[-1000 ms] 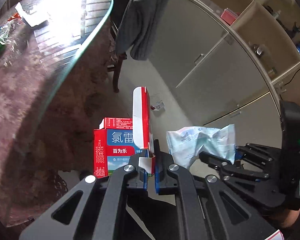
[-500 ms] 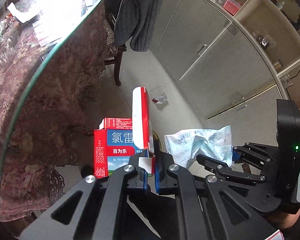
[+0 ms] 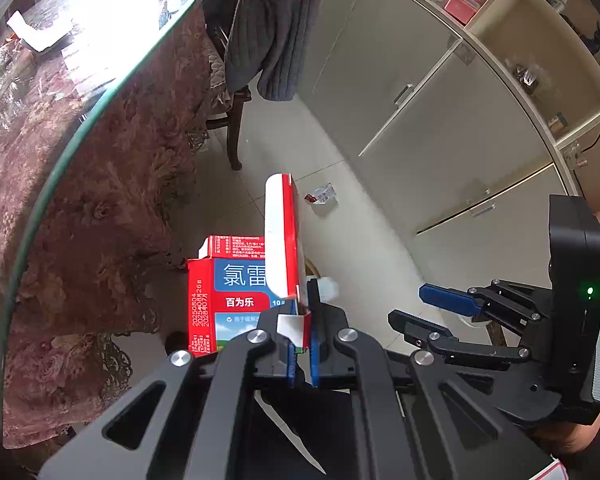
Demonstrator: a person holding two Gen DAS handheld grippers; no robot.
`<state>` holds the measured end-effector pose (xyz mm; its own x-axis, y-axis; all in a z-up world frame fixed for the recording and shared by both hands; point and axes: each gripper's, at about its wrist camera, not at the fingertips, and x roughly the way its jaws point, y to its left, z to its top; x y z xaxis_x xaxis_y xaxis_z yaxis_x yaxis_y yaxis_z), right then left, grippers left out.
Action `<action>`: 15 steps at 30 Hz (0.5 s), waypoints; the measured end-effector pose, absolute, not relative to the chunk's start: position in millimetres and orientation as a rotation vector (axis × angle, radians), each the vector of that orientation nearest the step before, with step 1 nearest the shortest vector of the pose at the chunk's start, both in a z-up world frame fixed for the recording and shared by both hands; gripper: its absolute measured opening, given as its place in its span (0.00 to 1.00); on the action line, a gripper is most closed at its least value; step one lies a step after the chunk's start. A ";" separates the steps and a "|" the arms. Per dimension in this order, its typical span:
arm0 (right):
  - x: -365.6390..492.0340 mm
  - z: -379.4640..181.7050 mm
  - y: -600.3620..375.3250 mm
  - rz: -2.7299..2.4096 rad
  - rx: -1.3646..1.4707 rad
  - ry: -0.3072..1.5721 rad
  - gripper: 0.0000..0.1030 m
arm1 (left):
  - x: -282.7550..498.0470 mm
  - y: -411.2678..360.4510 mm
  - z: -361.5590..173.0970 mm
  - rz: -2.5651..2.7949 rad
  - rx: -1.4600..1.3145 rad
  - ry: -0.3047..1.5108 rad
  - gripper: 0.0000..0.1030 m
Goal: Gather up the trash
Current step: 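Carry the carton and blue bag over the yellow bucket, then open both tools to drop the carton and bag into the bucket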
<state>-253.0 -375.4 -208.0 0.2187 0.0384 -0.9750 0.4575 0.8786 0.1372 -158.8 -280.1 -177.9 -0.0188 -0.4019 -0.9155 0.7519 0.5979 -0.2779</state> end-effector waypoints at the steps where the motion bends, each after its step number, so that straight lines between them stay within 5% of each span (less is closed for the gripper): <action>1: -253.2 -207.6 -375.9 -0.305 0.446 1.327 0.36 | -159.2 -280.2 -178.5 -0.948 0.343 1.292 0.05; 15: -259.5 -196.1 -395.7 -0.364 0.489 1.280 0.36 | -176.2 -295.0 -196.3 -1.060 0.386 1.368 0.05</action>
